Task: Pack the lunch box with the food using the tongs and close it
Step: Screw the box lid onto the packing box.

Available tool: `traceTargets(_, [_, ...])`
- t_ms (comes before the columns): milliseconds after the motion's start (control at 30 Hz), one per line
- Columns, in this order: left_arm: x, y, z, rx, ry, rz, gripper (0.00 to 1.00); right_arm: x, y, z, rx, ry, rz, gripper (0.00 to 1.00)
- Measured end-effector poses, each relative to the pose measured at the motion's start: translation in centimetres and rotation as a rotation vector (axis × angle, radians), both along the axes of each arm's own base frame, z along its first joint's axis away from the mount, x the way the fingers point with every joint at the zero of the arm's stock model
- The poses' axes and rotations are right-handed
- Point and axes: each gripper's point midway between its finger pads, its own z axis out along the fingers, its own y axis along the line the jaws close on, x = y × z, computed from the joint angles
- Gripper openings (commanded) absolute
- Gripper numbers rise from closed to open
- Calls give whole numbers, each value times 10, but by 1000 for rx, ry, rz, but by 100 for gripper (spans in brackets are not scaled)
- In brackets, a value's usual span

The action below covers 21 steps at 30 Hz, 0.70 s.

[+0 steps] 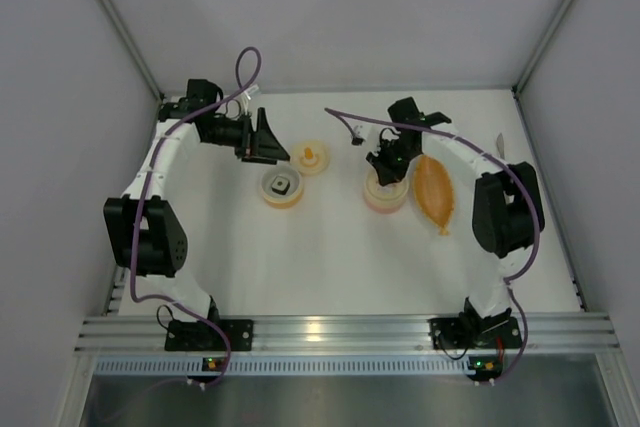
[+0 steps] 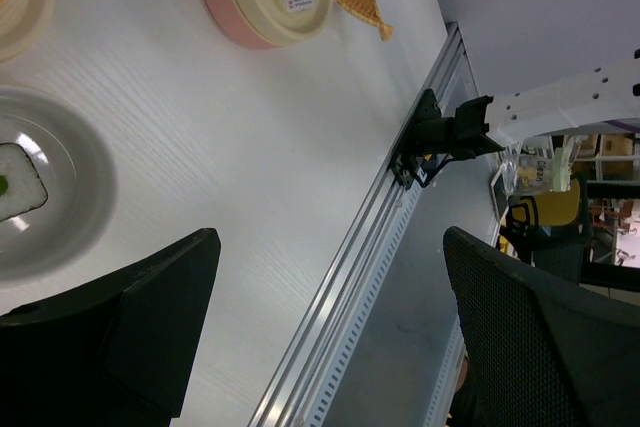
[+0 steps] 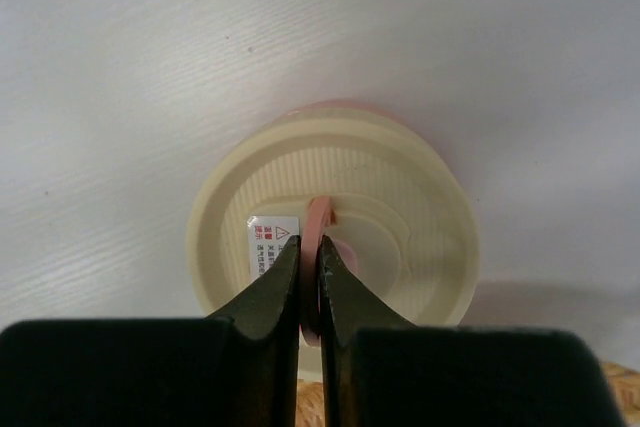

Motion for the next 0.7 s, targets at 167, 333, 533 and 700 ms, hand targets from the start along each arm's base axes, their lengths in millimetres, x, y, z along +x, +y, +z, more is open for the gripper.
traceTargets(167, [2, 6, -6, 17, 12, 20, 98, -5, 8, -1, 76, 31, -176, 0])
traceTargets(333, [3, 9, -10, 26, 15, 32, 98, -10, 14, -1, 151, 8, -299, 0])
traceTargets(533, [5, 13, -16, 42, 18, 46, 98, -13, 24, -2, 190, -59, -364, 0])
traceTargets(700, [5, 15, -23, 53, 29, 54, 98, -10, 34, -3, 220, -94, -392, 0])
